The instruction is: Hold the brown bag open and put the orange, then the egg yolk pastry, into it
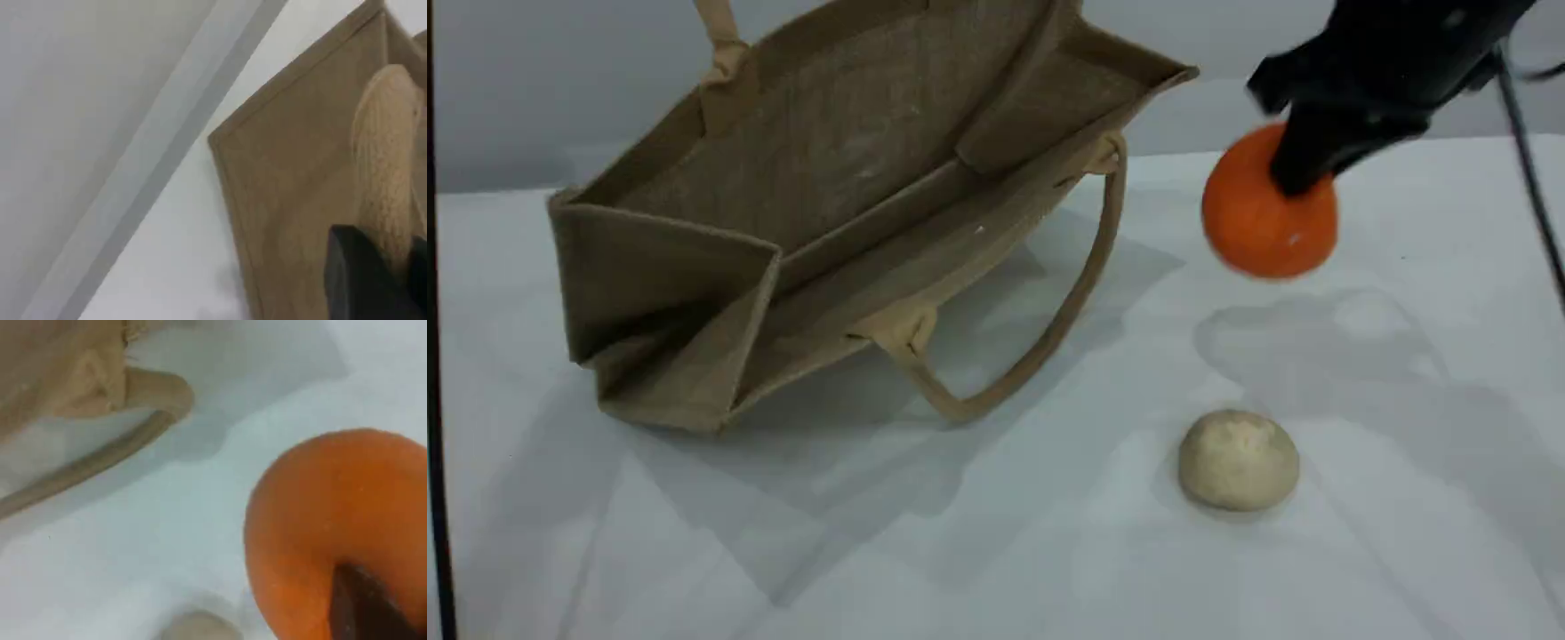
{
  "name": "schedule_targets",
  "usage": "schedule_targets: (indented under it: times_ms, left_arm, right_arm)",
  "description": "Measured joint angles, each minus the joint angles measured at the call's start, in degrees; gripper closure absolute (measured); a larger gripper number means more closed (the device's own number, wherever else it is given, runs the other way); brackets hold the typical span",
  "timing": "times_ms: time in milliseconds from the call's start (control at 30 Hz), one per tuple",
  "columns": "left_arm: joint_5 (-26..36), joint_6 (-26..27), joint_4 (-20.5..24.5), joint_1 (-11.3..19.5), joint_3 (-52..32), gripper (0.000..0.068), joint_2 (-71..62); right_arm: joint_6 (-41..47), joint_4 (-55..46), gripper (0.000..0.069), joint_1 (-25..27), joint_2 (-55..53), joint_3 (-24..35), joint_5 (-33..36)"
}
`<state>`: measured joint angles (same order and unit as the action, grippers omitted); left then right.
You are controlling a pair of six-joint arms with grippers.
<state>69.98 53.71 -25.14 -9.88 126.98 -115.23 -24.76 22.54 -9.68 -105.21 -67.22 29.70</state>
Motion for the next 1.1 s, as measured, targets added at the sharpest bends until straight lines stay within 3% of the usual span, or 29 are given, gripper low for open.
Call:
schedule_targets:
  times_ms: [267, 600, 833, 1100]
  left_arm:
    - [-0.1, 0.0, -4.2, -0.6, 0.0, 0.0585, 0.0]
    - [0.0, 0.3, -4.9, -6.2, 0.0, 0.0585, 0.0]
    - [0.0, 0.3, -4.9, -8.7, 0.0, 0.0586, 0.0]
    - [0.0, 0.0, -4.9, -9.8, 0.0, 0.0585, 0.0]
  right_arm:
    - [-4.0, 6.0, 0.0674, -0.1, 16.3, 11.7, -5.1]
    - [-16.0, 20.3, 0.0674, -1.1, 28.6, 24.3, -7.3]
    - [-22.2, 30.0, 0.0674, -7.6, 29.2, 25.4, -8.4]
    - [-23.8, 35.6, 0.0674, -17.4, 28.2, 25.1, -16.5]
